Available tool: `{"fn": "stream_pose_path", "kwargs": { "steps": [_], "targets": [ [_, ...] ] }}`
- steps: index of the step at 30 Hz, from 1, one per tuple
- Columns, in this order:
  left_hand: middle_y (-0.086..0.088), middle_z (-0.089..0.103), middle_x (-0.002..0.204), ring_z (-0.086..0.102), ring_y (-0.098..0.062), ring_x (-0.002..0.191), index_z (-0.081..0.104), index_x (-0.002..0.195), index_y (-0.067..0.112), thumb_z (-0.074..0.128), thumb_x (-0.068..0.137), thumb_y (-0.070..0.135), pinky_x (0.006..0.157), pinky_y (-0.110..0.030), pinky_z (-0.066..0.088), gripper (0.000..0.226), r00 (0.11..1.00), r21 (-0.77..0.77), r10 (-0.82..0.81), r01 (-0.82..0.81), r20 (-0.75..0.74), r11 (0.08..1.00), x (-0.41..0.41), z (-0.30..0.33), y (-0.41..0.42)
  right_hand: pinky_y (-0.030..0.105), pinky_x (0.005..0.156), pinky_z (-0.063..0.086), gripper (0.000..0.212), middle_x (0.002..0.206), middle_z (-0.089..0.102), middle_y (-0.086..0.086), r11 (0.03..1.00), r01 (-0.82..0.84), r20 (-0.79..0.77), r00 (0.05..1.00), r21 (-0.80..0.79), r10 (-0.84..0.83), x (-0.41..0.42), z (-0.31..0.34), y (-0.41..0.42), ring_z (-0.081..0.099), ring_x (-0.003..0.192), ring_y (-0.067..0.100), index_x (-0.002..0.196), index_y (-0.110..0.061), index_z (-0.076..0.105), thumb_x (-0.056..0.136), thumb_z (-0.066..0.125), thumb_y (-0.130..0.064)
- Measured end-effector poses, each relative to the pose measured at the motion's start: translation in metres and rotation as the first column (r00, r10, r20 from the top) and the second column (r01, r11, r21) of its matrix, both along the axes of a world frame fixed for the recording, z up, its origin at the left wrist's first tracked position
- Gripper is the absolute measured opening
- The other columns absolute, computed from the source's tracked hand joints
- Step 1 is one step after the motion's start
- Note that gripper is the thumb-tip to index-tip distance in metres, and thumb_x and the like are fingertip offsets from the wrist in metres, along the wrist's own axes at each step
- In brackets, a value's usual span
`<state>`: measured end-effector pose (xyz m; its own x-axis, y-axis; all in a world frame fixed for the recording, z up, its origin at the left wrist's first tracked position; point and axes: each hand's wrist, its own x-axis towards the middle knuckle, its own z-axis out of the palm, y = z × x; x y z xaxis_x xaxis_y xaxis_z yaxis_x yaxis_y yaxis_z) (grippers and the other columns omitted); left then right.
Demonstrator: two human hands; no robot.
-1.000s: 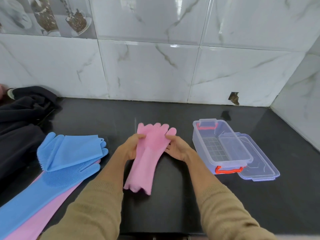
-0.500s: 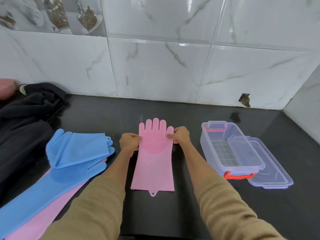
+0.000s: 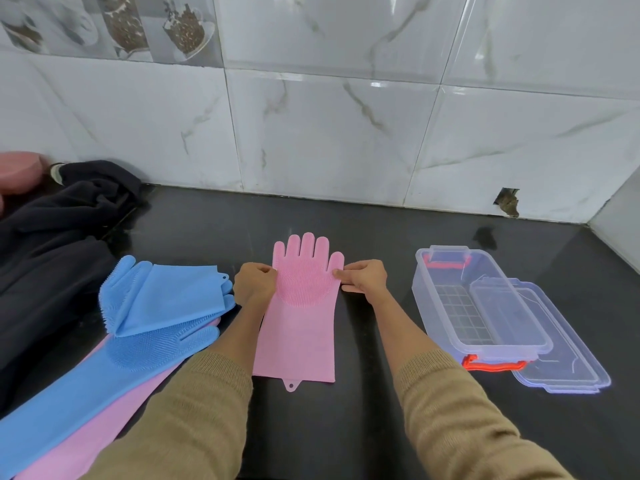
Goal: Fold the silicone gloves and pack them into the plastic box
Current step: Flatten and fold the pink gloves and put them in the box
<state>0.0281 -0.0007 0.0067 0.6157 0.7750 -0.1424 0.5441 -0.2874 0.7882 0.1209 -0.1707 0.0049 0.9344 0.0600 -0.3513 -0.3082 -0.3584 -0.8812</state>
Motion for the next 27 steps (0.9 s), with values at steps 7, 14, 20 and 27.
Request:
{"fn": "stream_pose_path", "kwargs": {
  "steps": [7,14,20,27],
  "targets": [
    [-0.012,0.070,0.109,0.063,-0.027,0.102,0.068,0.105,0.006,0.064,0.090,0.017,0.087,-0.038,0.050,0.020,0.997,-0.013,0.023,-0.022,0.080,1.000,0.000,-0.003,0.005,0.027,0.052,0.058,0.032,0.086,0.071,0.009,0.996,0.045,0.056,0.998,-0.078,-0.041,0.002,-0.001,0.009,0.069,0.065,0.015,0.097,-0.004,0.070,0.073,0.082,-0.020],
    [-0.011,0.068,0.098,0.060,-0.020,0.085,0.064,0.099,0.005,0.065,0.088,0.012,0.082,-0.046,0.057,0.013,0.946,-0.046,0.072,-0.061,0.316,0.997,-0.006,0.000,0.015,0.026,0.067,0.045,0.017,0.095,0.071,0.004,0.977,0.140,0.405,0.912,-0.159,-0.064,-0.019,0.010,0.038,0.065,0.081,0.018,0.099,-0.010,0.067,0.085,0.069,-0.021],
    [0.000,0.064,0.088,0.060,-0.018,0.084,0.066,0.095,0.012,0.068,0.086,0.019,0.077,-0.038,0.055,0.010,0.927,-0.005,0.102,-0.107,0.360,0.994,-0.029,0.006,0.035,0.027,0.075,0.048,0.013,0.087,0.067,-0.001,0.991,-0.098,0.449,0.884,-0.091,0.128,-0.040,0.008,0.079,0.062,0.083,0.016,0.094,-0.008,0.066,0.084,0.070,-0.017],
    [0.006,0.064,0.081,0.058,-0.012,0.080,0.066,0.082,0.020,0.075,0.079,0.021,0.071,-0.031,0.046,0.009,0.973,0.097,0.008,-0.031,0.229,0.995,-0.085,0.011,0.078,0.034,0.063,0.056,0.013,0.084,0.073,0.016,0.866,-0.480,0.283,0.818,-0.144,0.500,-0.082,-0.002,0.134,0.067,0.063,0.024,0.087,-0.007,0.066,0.078,0.074,-0.011]
  ]
}}
